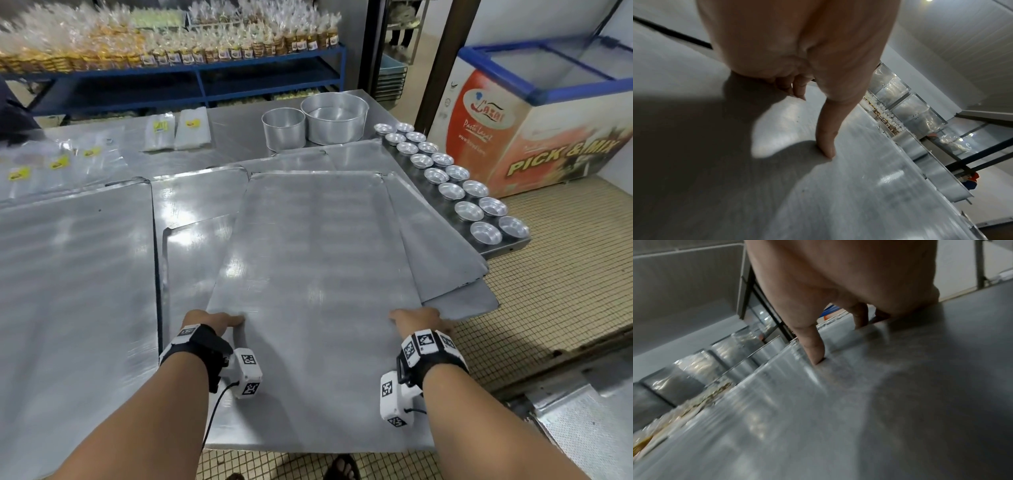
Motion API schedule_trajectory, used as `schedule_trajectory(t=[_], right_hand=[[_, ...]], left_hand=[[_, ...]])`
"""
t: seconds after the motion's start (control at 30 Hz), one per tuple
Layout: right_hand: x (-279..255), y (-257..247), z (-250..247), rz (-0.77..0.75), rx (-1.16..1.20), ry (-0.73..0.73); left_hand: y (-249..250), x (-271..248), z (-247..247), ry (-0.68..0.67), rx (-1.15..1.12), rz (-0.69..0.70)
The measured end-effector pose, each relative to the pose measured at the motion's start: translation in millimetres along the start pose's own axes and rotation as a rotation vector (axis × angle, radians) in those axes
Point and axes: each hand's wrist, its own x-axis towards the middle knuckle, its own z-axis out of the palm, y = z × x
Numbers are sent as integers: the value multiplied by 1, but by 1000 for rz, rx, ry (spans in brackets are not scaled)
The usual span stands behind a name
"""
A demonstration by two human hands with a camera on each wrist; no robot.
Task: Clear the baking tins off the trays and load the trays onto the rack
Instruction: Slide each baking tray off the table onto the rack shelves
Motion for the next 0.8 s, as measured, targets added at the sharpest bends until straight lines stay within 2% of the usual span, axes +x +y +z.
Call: schedule_trajectory(t=[0.23,0.33,0.5,0.8], right_hand=[[-8,-8,0,-47,18,-36],[-33,-11,5,-105,41,-46],[-76,-2,27,-50,144,-76],[-136,29,79,92,180,9]], left_hand=[[8,8,-30,-65,35,27],[12,17,-53,-87,99,74],[0,39,-91,-67,122,159],[-28,65,-141,-163,138,134]])
